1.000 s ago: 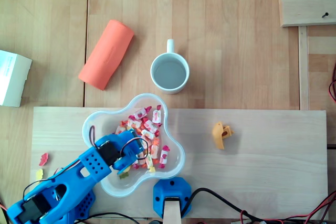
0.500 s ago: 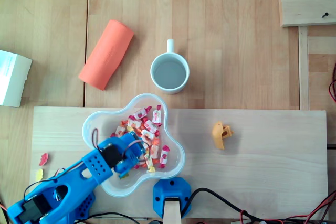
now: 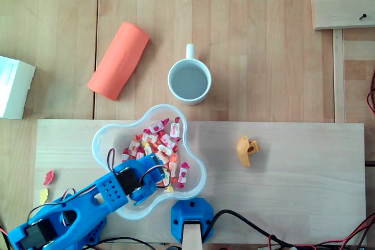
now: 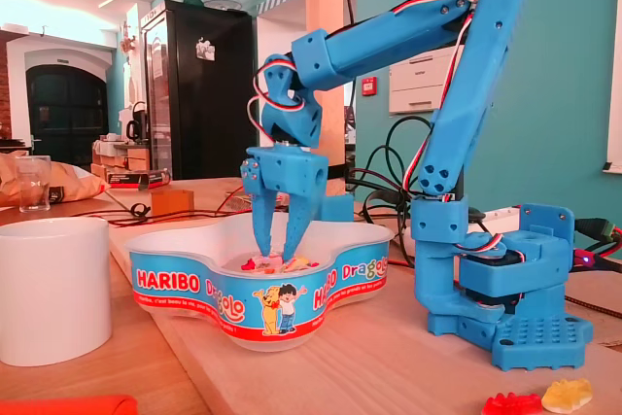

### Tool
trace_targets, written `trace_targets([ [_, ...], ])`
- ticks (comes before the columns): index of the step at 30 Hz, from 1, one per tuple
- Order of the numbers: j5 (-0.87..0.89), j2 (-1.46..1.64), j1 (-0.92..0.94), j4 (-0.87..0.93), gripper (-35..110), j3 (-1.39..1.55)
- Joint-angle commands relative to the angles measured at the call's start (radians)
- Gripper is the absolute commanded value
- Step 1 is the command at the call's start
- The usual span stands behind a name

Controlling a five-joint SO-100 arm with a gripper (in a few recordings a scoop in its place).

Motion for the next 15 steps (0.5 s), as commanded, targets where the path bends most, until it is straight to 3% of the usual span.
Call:
trace_targets([
  [1, 0.011, 0.095, 0.015, 0.006, 12, 0.055],
  [15, 0.011, 0.166, 0.017, -0.008, 13, 0.120],
])
